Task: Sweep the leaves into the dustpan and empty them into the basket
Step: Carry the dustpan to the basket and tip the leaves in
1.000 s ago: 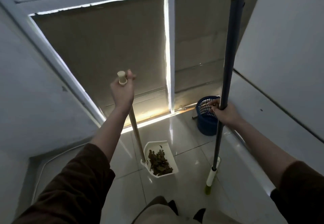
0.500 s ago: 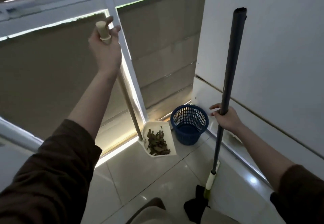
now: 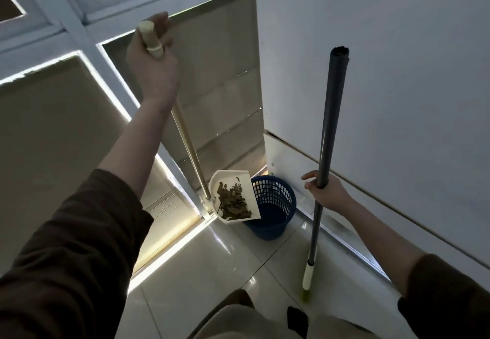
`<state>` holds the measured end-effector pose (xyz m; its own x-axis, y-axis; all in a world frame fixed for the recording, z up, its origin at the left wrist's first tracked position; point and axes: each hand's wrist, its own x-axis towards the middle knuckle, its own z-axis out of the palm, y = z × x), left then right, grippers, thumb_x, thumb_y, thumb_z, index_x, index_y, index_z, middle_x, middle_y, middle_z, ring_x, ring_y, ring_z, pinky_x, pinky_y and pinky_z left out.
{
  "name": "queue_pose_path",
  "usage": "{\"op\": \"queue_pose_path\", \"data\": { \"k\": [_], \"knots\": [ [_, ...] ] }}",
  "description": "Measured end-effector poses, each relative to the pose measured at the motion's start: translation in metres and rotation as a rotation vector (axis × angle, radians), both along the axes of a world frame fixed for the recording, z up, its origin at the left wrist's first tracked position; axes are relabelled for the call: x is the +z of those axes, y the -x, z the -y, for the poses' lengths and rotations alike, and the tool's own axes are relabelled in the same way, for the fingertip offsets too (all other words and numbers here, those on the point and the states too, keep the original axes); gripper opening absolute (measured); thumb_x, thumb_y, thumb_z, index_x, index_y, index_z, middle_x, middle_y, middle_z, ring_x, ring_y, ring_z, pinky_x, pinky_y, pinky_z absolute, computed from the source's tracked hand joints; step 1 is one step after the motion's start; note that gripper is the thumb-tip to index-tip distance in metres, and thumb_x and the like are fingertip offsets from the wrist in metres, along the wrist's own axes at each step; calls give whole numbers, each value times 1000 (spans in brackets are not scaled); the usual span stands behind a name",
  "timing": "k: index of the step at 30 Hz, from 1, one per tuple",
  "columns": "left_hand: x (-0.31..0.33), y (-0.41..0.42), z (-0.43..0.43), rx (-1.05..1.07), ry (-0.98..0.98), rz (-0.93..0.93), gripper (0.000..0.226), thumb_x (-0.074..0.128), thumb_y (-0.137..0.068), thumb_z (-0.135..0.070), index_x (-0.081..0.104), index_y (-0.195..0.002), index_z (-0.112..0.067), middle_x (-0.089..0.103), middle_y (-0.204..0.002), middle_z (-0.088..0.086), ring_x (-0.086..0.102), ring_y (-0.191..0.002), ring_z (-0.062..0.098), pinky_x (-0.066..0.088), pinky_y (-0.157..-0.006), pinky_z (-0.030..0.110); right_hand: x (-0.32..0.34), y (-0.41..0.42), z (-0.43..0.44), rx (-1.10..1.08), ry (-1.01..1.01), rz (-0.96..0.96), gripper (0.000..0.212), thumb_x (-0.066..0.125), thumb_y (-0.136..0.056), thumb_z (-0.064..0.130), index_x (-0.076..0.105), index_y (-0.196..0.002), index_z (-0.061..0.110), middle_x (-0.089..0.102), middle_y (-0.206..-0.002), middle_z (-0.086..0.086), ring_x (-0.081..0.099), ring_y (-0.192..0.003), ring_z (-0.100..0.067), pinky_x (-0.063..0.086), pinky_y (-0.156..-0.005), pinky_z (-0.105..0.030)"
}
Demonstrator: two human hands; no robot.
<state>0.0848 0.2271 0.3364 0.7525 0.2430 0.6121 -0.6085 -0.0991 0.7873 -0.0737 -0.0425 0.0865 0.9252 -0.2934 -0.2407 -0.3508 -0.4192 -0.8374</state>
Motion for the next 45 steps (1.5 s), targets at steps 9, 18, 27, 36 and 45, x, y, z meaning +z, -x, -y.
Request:
{"op": "queue_pose_path", "data": {
  "k": [9, 18, 27, 36, 45],
  "knots": [
    [-48, -44, 76, -58, -133, -24, 31, 50, -80, 8, 63, -107, 6, 67, -110, 12, 67, -105, 23, 53, -94, 40, -5, -33, 35, -16, -33, -6, 19, 58, -93, 19, 66, -86, 35, 71, -86, -10, 54, -55, -11, 44, -48, -14],
    [-79, -62, 114, -62, -211, 5, 52, 39, -68, 12, 63, -102, -19, 69, -110, 5, 65, -110, 19, 48, -101, 43, -15, -44, 39, -3, -46, -20, 21, 57, -93, 23, 62, -82, 40, 73, -89, -4, 70, -86, -19, 56, -81, -36],
    [-80, -73, 146, -205, -259, -37, 53, 39, -69, 8, 62, -99, -29, 70, -109, -4, 64, -109, 11, 49, -99, 38, -15, -45, 46, -83, -47, -20, 24, 55, -91, 22, 62, -80, 42, 73, -87, 2, 65, -68, -12, 47, -64, -26],
    [-86, -77, 168, -295, -282, 13, 57, 35, -69, 14, 63, -103, -23, 69, -110, -2, 63, -112, 13, 49, -99, 39, -16, -40, 52, -164, -60, -13, 23, 52, -90, 20, 64, -82, 38, 73, -87, -3, 58, -57, -12, 46, -60, -27],
    [-90, -72, 170, -333, -305, 23, 58, 34, -69, 11, 61, -103, -28, 69, -111, -6, 62, -114, 11, 50, -97, 38, -15, -30, 57, -203, -90, -8, 24, 52, -91, 15, 65, -82, 33, 72, -94, -18, 47, -49, -13, 46, -56, -33]
  ]
}}
